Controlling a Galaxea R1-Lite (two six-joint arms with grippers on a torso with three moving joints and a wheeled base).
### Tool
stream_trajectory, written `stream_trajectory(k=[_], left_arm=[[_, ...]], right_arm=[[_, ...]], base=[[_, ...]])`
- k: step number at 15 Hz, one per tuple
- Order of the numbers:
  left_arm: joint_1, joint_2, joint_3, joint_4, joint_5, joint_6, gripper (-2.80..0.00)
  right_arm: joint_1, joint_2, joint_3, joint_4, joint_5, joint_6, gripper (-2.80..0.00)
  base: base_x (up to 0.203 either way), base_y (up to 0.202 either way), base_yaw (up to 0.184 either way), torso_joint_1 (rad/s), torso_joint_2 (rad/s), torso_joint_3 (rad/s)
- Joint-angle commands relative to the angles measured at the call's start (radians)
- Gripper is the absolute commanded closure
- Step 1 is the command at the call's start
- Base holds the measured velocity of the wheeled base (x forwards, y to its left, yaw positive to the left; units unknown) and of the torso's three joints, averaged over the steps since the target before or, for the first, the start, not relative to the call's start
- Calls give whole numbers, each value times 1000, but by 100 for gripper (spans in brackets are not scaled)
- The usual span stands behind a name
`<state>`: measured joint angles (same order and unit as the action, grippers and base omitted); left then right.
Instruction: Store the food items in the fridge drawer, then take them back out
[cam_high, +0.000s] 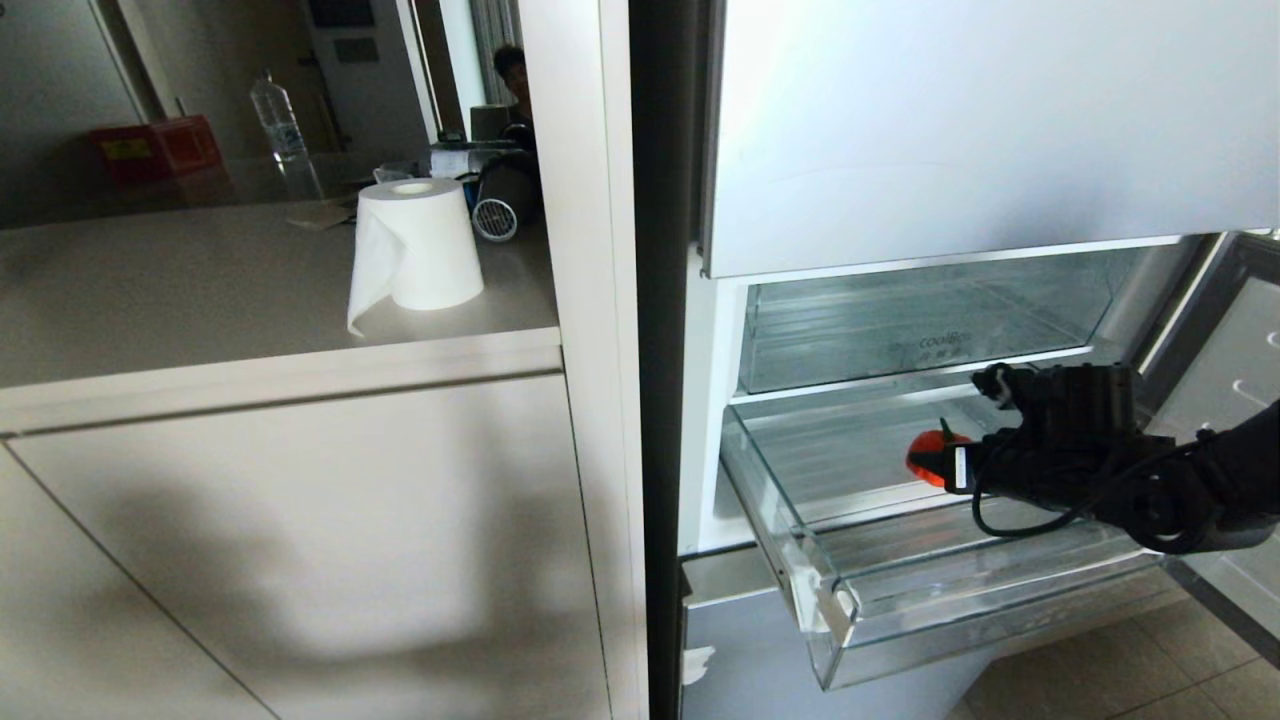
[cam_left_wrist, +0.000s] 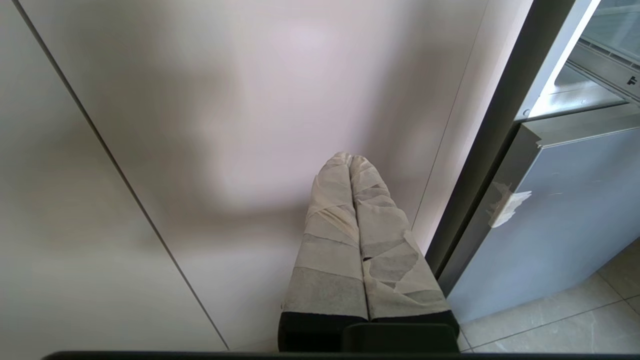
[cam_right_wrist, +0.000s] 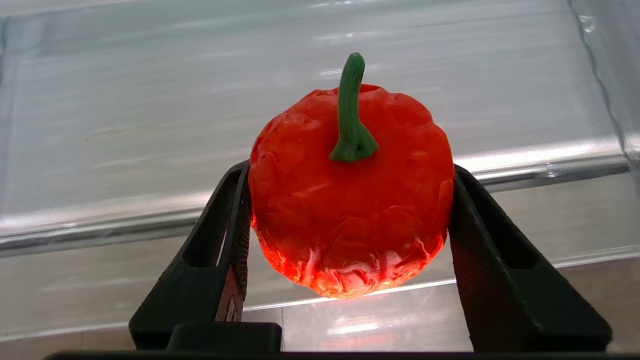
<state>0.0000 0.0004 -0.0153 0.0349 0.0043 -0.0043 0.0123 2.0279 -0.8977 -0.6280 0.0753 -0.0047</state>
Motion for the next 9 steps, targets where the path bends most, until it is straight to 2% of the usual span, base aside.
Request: stream_trajectory(k=[1,9], left_arm=[[0,0,0,0,0,0,0],[0,0,0,0,0,0,0]], right_arm=[[0,11,-1,-5,-2,1,0],[0,-74,20,-21,-22,0,0]], base=[[0,0,0,0,0,0],[0,0,0,0,0,0]])
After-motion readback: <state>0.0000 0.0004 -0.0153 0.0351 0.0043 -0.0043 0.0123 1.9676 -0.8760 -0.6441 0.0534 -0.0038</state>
